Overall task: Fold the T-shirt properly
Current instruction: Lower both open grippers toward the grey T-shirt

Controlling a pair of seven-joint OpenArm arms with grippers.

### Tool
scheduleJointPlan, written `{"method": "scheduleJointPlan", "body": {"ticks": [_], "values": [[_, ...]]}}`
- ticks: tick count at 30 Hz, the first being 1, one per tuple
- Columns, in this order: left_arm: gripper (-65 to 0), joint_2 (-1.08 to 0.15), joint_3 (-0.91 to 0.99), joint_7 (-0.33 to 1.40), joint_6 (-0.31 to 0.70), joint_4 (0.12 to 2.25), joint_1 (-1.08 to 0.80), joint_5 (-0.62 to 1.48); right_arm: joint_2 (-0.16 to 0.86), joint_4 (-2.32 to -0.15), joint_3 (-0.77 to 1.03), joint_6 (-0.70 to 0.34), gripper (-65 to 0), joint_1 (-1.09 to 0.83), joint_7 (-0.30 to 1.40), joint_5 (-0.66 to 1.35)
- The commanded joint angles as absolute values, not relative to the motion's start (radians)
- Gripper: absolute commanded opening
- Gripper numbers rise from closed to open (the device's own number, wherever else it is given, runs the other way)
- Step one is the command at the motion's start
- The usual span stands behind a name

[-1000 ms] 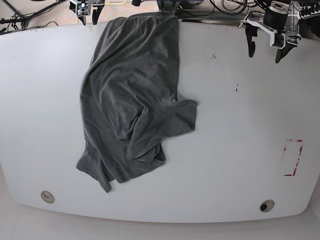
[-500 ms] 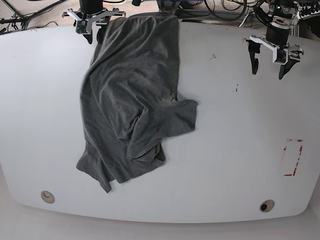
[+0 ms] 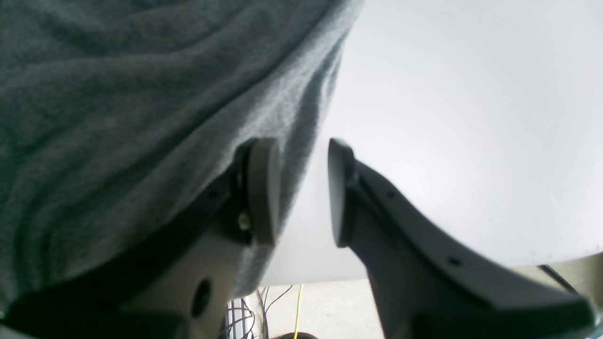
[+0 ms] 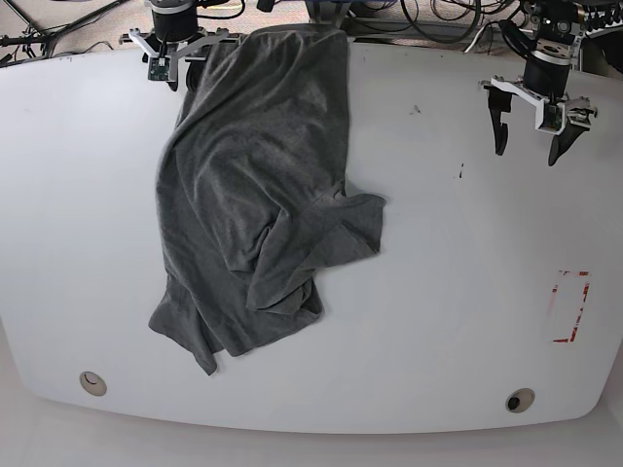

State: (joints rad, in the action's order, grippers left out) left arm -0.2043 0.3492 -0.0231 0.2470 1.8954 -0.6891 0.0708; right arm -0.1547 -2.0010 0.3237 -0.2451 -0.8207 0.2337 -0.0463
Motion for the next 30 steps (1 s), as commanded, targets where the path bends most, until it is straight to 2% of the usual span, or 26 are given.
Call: {"method": "scheduleJointPlan", "body": {"ticks": [1,9,11,19,21,30], "values": [[-16.6,-0.215,0.345,-0.051,0.249,1.912,-0.691,0.078,-0.157,-2.026,0.313,-0.246,-41.3,-0.838,0.238,-0.041],[-16.4,-0.213,0.328,-0.045,0.253,1.915,-0.684,0.081,-0.157,-2.041,0.314,-0.242,-25.5,-0.84,0.267,-0.039],[-16.1,-0.207,0.326,-0.043,0.252,1.914,-0.669,0.075,-0.157,-2.052,0.327,-0.244,-19.8,-0.839,0.289,-0.028],[-16.0,-0.202,0.314,-0.036,0.252,1.903,-0.644,0.074,-0.155,-2.067,0.352,-0.252,-16.7,-0.819,0.32,-0.013],[-16.4,-0.191,0.31,-0.03,0.251,1.891,-0.619,0.072,-0.138,-2.067,0.376,-0.259,-13.5,-0.796,0.355,-0.007],[-16.4,-0.161,0.296,-0.017,0.254,1.854,-0.566,0.069,-0.092,-2.054,0.401,-0.279,-11.0,-0.723,0.433,0.011]]}}
